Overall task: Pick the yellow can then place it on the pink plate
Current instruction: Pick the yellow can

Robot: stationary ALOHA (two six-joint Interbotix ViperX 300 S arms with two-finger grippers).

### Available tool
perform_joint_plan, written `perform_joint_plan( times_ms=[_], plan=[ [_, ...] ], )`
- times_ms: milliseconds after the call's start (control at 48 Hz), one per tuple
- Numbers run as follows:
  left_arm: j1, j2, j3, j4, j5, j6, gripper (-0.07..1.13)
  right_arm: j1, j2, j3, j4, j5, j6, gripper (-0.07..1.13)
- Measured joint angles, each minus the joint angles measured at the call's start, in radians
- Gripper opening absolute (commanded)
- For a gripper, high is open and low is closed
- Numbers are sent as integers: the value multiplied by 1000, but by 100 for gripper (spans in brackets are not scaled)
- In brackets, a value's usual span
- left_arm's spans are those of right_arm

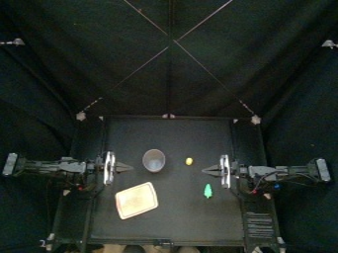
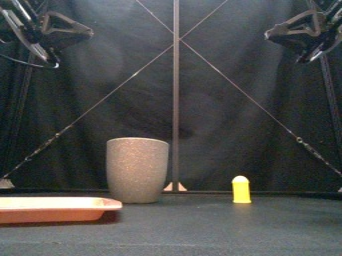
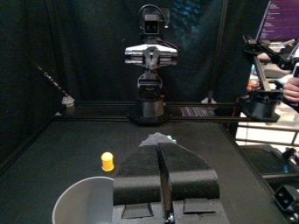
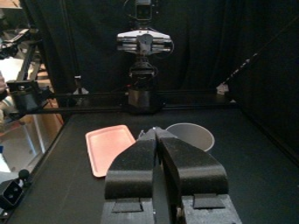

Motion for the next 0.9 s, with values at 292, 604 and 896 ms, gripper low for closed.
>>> perform_joint_plan(
  times_ms=[292, 604, 896],
  plan=[
    [14, 8, 5, -8, 67, 0, -3, -147, 149, 29, 44, 31, 35, 4],
    [38, 8, 11, -9, 69, 0, -3, -348, 367, 29, 55, 58, 34, 11],
    [37, 8, 11, -9, 69, 0, -3, -351, 433, 20, 46, 12, 32, 86]
  ],
)
